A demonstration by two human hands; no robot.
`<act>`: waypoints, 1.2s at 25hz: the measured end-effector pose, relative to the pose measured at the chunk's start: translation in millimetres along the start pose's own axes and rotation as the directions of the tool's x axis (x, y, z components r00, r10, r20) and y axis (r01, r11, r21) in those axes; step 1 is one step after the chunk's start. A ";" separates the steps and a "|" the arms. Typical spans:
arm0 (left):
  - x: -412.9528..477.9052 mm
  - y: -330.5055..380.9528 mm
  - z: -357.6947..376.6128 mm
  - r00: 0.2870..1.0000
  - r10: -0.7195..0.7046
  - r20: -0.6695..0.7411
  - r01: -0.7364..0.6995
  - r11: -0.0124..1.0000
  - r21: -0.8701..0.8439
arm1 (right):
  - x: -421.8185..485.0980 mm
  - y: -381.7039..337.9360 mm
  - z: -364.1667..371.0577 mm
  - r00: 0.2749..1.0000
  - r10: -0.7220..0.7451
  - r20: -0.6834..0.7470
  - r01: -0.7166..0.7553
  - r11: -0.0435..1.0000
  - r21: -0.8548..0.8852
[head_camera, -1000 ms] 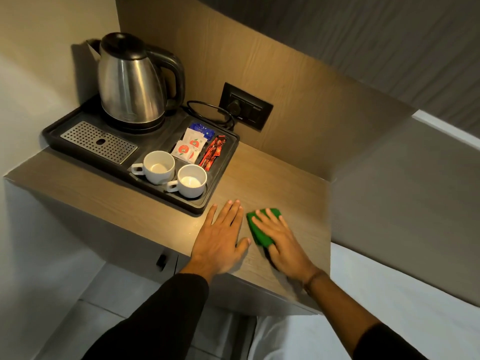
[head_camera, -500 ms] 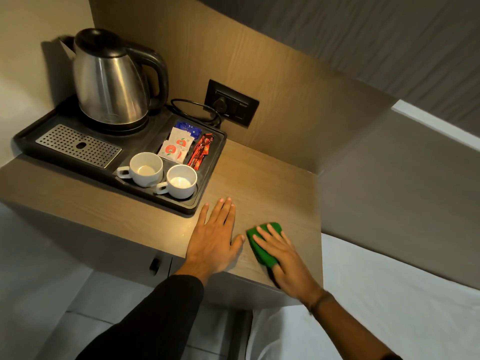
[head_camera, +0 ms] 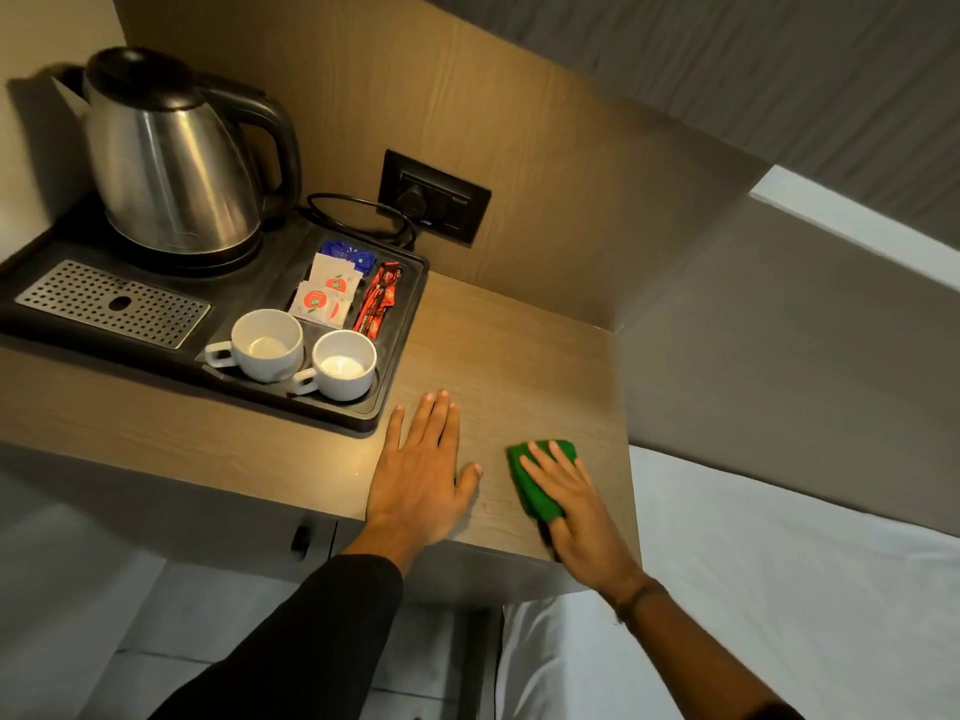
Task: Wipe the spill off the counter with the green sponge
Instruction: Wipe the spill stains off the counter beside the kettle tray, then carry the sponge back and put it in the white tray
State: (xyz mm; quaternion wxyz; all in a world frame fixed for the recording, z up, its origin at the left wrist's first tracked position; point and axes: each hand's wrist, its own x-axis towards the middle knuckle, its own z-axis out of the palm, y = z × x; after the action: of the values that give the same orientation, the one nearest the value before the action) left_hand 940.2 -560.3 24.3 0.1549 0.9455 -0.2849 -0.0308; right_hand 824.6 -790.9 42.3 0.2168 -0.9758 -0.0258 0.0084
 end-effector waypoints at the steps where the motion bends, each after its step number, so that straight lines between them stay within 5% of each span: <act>1: 0.1 0.4 0.2 1.000 -0.001 -0.003 0.001 1.000 -0.003 | -1.7 9.3 -7.9 0.999 0.029 -0.034 -0.029 1.000 0.009; 6: 1.3 0.1 1.5 1.000 -0.002 0.007 0.002 1.000 0.017 | 96.6 -13.8 -22.8 0.941 0.319 -0.113 -0.314 0.948 0.055; 12: 0.2 -0.6 -1.5 0.999 -0.001 0.035 0.000 1.000 0.028 | 8.1 -36.9 7.5 0.999 0.034 -0.010 -0.033 0.998 0.050; 20: -50.0 9.6 -32.3 0.996 -0.084 0.015 0.084 0.996 0.021 | 56.0 -32.0 -20.5 0.942 0.284 -0.178 -0.274 0.958 0.079; 21: -69.3 7.5 -35.6 0.995 -0.102 -0.007 0.102 0.994 0.036 | 54.6 -38.2 -15.4 0.946 0.271 -0.180 -0.258 0.962 0.093; 25: -247.3 4.9 -55.2 0.903 -0.391 -0.180 0.415 0.902 0.122 | -29.8 -127.7 21.9 0.979 -0.192 -0.072 0.192 0.981 -0.008; 30: -286.1 8.1 -50.8 0.896 -0.418 -0.148 0.438 0.887 0.144 | -62.3 -142.9 53.6 0.966 -0.244 -0.084 0.236 0.967 -0.094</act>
State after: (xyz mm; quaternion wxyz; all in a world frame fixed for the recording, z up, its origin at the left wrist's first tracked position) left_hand 704.2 -395.8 66.5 0.0772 0.9950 -0.0616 0.0142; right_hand 754.2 -642.3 54.6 0.1762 -0.9730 -0.1338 -0.0654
